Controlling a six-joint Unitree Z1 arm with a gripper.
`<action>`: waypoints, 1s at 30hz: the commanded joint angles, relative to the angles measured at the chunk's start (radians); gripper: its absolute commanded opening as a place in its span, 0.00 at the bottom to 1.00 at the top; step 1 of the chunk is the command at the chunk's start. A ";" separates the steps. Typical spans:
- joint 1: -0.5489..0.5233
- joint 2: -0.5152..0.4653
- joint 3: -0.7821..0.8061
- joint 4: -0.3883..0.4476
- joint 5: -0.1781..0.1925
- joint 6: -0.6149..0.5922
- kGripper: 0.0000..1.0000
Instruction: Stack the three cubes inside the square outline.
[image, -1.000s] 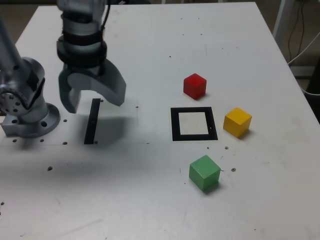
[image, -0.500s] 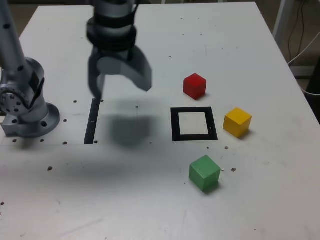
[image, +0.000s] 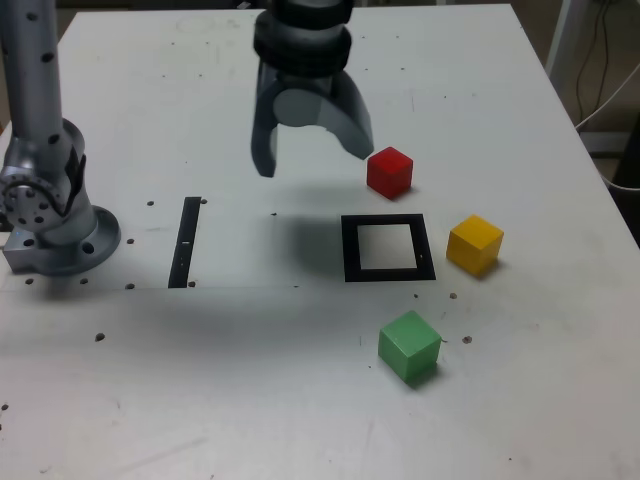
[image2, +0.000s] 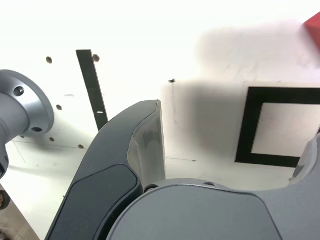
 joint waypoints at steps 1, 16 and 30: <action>0.017 0.021 -0.024 0.007 0.000 0.010 1.00; 0.099 0.168 -0.225 0.055 0.003 0.092 1.00; 0.156 0.267 -0.358 0.085 0.010 0.153 1.00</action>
